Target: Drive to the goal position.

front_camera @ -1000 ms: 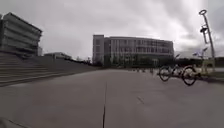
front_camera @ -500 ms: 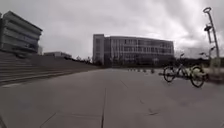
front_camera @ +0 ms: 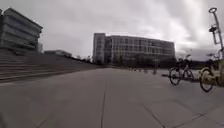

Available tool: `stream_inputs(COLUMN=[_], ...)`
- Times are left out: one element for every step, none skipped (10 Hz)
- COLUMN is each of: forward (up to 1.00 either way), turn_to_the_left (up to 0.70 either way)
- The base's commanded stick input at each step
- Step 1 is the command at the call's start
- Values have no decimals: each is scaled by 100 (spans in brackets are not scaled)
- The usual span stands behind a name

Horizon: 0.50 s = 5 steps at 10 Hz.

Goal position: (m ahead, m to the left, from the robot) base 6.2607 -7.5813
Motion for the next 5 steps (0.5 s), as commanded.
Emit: stream_inputs(forward=[70, 70, 70, 70, 70], turn_to_the_left=[0, 0, 0, 0, 0])
